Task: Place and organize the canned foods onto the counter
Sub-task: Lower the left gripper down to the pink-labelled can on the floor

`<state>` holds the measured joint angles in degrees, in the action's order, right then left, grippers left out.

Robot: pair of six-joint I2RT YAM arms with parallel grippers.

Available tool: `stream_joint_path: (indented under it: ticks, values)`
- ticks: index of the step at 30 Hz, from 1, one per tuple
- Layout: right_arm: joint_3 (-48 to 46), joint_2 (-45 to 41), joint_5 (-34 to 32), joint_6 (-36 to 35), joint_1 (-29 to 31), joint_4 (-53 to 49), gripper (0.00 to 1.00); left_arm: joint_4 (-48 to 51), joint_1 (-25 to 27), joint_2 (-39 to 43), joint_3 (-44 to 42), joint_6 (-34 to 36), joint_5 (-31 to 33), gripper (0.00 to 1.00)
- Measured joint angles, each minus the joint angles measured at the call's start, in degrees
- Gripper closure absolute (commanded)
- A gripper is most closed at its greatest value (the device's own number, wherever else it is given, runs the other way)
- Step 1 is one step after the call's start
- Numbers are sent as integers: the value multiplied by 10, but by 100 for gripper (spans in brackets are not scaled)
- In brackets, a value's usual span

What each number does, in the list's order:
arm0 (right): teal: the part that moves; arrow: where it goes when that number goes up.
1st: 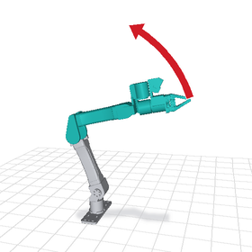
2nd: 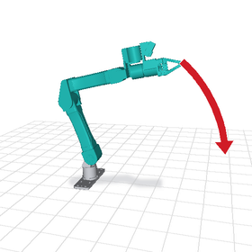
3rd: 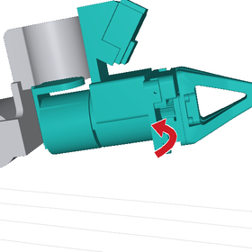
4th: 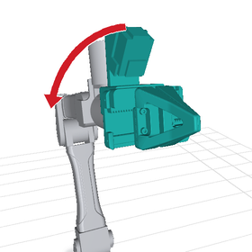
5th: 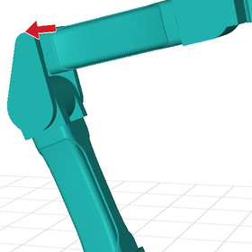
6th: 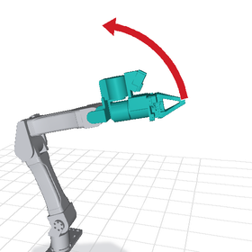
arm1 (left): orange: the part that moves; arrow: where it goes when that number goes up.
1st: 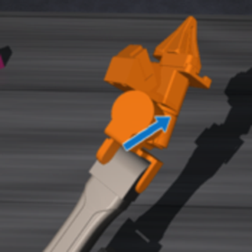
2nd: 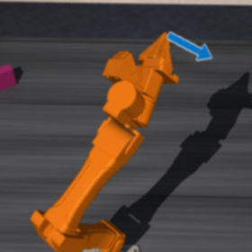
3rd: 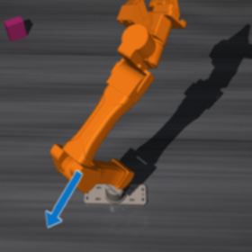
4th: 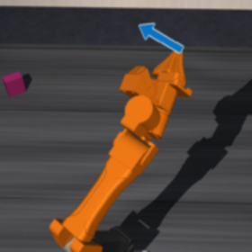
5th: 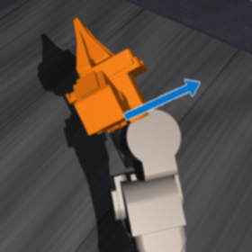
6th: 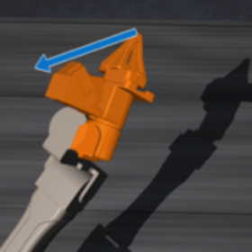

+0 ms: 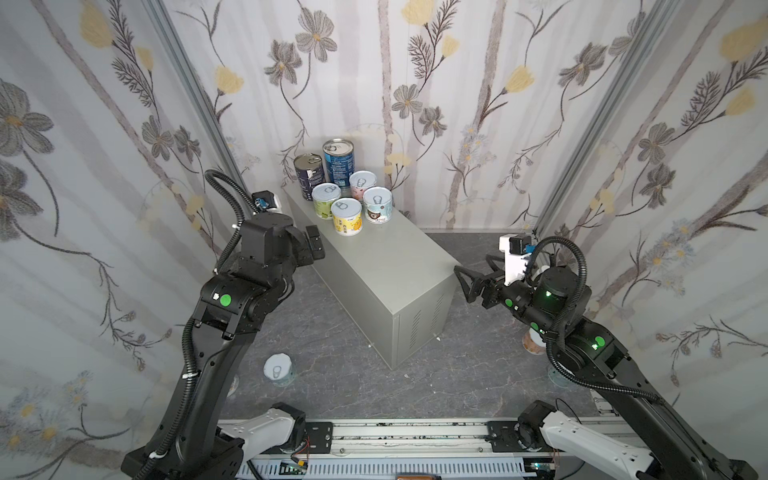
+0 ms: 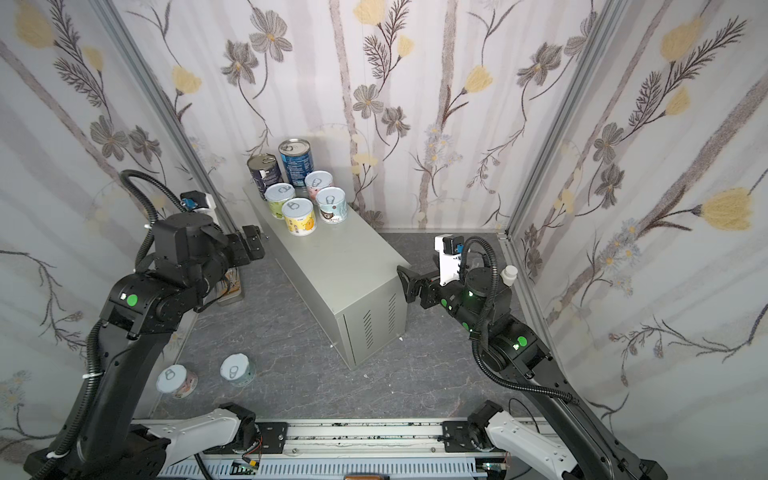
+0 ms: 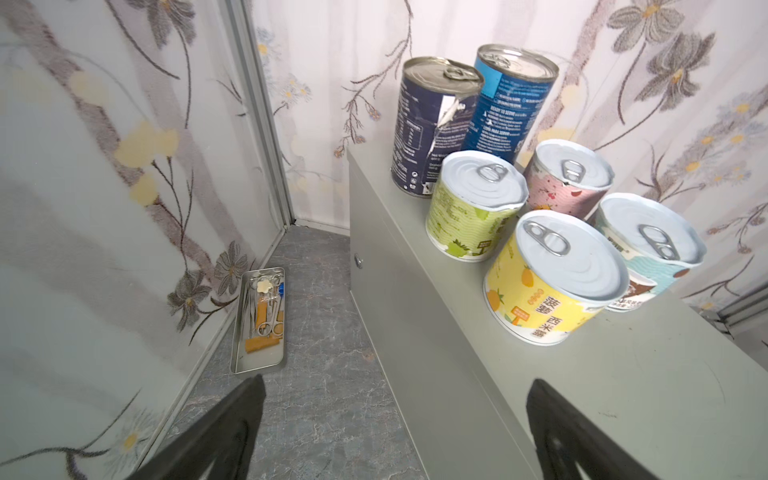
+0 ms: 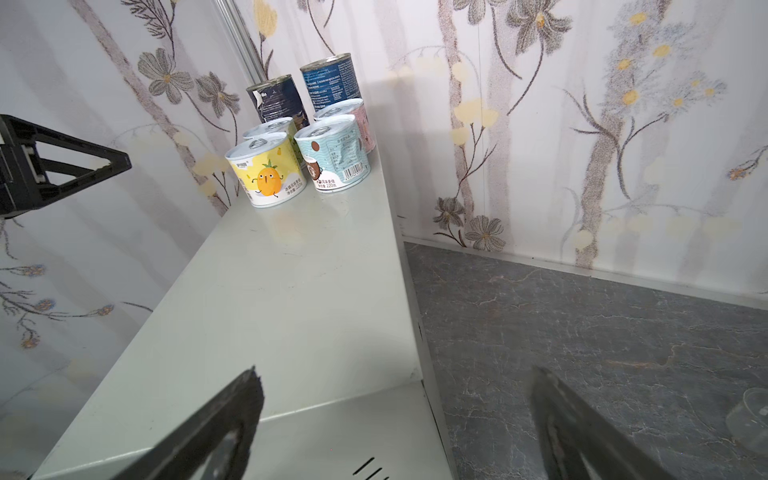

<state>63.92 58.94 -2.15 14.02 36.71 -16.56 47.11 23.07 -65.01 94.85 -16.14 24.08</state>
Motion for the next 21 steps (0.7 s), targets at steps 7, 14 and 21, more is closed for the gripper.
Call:
stream_joint_path:
  ticks: [7, 14, 21]
  values:
    - [24, 11, -21, 0, 4, -26, 0, -10, -30, 26, -138, -71, 63, 0]
    - [50, 30, -38, 0, 4, -46, 0, -21, -117, 51, -249, -185, 87, 0]
    - [66, 50, -53, 0, -8, -62, 0, -23, -248, 47, -351, -283, 37, 0]
